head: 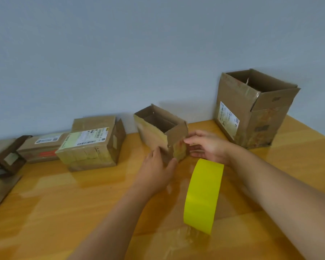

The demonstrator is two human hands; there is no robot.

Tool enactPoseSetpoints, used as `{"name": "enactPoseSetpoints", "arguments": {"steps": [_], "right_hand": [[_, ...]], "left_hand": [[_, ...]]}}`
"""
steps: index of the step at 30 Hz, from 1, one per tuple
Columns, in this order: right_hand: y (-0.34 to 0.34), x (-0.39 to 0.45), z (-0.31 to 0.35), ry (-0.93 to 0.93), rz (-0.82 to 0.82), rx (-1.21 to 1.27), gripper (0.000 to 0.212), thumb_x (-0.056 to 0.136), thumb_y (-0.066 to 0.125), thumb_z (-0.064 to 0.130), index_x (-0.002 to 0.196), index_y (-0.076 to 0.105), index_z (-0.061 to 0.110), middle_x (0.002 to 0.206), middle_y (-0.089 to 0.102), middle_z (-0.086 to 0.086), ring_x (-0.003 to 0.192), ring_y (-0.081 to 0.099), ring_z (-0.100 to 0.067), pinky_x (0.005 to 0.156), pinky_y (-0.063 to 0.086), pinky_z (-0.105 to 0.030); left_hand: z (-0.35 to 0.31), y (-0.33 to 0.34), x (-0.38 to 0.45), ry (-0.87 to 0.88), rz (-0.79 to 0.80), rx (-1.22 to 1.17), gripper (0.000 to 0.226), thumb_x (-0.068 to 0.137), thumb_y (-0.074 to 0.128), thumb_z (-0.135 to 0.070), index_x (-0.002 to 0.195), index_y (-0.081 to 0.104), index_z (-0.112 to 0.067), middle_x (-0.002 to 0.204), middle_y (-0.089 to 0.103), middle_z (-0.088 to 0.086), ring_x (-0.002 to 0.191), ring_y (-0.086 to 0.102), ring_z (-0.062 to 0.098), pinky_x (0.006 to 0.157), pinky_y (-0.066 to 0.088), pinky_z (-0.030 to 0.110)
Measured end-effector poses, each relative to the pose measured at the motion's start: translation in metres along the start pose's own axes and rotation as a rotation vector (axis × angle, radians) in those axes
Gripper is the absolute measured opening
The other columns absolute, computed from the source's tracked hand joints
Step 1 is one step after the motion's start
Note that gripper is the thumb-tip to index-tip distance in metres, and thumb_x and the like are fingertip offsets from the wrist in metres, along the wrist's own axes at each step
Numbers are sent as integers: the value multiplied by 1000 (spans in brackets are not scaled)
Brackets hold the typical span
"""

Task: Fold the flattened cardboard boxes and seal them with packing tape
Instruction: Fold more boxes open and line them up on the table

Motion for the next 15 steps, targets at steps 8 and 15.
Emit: {"name": "enactPoseSetpoints", "arguments": {"steps": [8,15], "right_hand": [[-32,-46,-23,-90,-91,107,25,97,53,6,114,67,18,116,72,-9,112,65,-22,98,50,-35],[-40,-55,-36,-211,-354,96,22,100,53,17,120,58,20,116,59,3,115,56,-14,101,48,-34]], "left_hand": [[-23,16,27,72,23,-213,42,100,52,-43,135,57,-21,127,64,-2,105,63,13,83,50,28],[-49,30,48,108,12,-221,45,98,57,-41,138,55,-18,130,64,-2,92,58,7,69,45,20]]}}
Point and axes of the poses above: each hand's wrist, its own x-axis towards the middle knuckle, its own y-axis out of the palm, z = x × y, the point moved 1 cm from there along x, towards the middle knuckle
